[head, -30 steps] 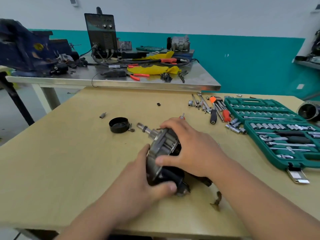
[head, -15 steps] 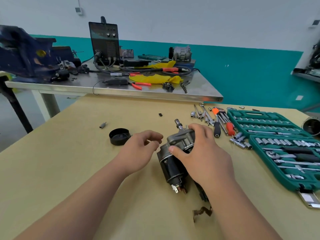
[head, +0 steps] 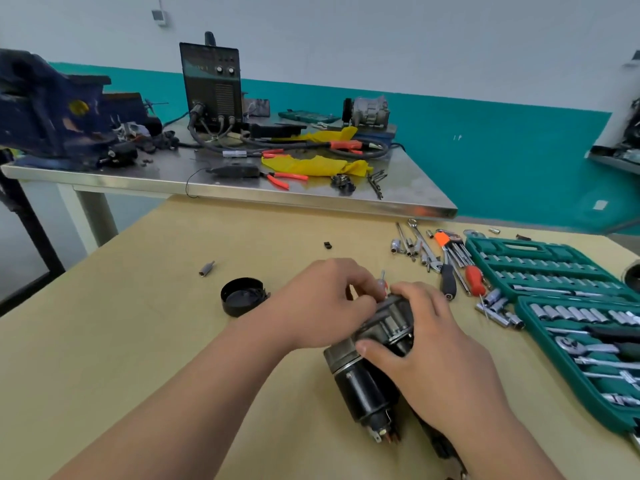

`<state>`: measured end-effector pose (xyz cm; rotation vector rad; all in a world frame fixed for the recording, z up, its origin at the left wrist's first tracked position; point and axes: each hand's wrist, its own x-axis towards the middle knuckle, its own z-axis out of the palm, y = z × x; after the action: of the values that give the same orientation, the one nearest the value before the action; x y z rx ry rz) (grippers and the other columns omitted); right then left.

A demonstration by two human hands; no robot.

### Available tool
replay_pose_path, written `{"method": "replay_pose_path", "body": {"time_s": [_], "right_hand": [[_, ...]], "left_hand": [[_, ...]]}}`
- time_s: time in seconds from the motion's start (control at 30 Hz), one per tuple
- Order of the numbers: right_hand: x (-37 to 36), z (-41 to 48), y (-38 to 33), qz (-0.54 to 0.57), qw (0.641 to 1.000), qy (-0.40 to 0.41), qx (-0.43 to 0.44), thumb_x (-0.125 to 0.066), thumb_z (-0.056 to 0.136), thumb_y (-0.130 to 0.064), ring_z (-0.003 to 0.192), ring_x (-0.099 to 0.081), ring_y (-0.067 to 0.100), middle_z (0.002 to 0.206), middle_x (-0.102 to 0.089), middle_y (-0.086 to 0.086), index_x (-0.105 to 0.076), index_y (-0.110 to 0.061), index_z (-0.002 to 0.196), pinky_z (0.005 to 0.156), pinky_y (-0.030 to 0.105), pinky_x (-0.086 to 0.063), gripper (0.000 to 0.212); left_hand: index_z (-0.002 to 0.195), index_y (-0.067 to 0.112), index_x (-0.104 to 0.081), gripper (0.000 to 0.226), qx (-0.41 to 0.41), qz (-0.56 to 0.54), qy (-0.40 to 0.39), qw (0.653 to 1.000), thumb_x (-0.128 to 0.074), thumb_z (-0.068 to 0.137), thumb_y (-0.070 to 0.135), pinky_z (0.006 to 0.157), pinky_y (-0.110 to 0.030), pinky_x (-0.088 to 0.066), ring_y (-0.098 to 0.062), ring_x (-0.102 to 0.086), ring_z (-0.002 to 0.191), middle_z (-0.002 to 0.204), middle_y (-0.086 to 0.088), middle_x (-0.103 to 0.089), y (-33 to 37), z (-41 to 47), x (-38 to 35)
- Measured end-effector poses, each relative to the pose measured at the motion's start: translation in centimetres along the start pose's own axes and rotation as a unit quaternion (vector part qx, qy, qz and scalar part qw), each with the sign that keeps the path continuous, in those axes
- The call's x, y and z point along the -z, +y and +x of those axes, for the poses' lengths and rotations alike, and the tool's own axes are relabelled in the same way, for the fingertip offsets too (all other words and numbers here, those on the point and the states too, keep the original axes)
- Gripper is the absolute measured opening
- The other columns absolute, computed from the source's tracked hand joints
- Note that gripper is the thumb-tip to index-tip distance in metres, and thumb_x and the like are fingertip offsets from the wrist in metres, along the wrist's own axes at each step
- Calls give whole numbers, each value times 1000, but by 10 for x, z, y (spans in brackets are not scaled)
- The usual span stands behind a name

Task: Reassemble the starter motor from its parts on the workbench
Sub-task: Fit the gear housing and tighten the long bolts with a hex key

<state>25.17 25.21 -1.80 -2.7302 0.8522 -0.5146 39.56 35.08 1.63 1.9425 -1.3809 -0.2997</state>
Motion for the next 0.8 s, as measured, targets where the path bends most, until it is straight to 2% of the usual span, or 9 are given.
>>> {"method": "replay_pose_path", "body": {"time_s": [0.17, 0.33, 0.47, 0.53, 0.63, 0.7, 0.8], "right_hand": [[-1, -1, -1, 3, 1000, 7, 3, -34, 61, -88, 76, -55, 5, 130, -22, -30, -18, -52, 128, 51, 21, -40, 78], [0, 0, -1, 6, 1000, 0, 5, -32, 60, -88, 74, -52, 1, 129, -19, -32, -15, -54, 125, 50, 15, -33, 75], [0, 1, -2, 6, 1000, -4, 4, -29, 60, -89, 75, -50, 0, 129, -18, -32, -14, -54, 124, 49, 15, -33, 75], [0, 1, -2, 4, 1000, -6, 6, -29, 60, -89, 75, -50, 1, 130, -19, -31, -14, -53, 125, 49, 14, -31, 76], [-1, 1, -2, 4, 1000, -4, 8, -29, 61, -89, 74, -50, 0, 132, -20, -31, -15, -52, 127, 48, 13, -30, 77], [-1, 0, -1, 2, 1000, -1, 9, -31, 62, -88, 73, -51, 1, 132, -20, -31, -15, -52, 128, 48, 14, -33, 77], [-2, 0, -1, 4, 1000, 7, 9, -33, 63, -87, 72, -54, 5, 131, -21, -30, -18, -51, 127, 51, 21, -42, 76]], "left_hand": [[84, 41, -67, 19, 22, -58, 9, 998, -64, 87, 22, 64, -7, -41, 2, -57, 77, 94, 17, -65, -3, -2, -2], [83, 31, -69, 4, 54, -67, 17, 996, -66, 86, 31, 58, -10, -42, 2, -56, 67, 79, 17, -64, -8, -4, -7], [85, 28, -71, 6, 69, -100, 5, 993, -66, 88, 31, 62, -15, -45, 3, -54, 63, 78, 12, -66, -9, -5, -8], [87, 30, -69, 5, 70, -86, 4, 994, -65, 88, 33, 64, -15, -45, 4, -54, 65, 83, 12, -65, -9, -6, -9], [88, 33, -66, 7, 59, -53, 5, 997, -68, 83, 36, 73, -15, -45, 3, -56, 82, 96, 15, -61, -9, -8, -10], [85, 31, -67, 6, 52, -67, 8, 996, -71, 82, 32, 74, -14, -43, 3, -57, 86, 99, 15, -60, -8, -7, -10], [83, 29, -66, 7, 62, -102, 5, 993, -72, 84, 27, 73, -20, -43, -3, -62, 87, 99, 13, -63, -10, -6, -11]]}}
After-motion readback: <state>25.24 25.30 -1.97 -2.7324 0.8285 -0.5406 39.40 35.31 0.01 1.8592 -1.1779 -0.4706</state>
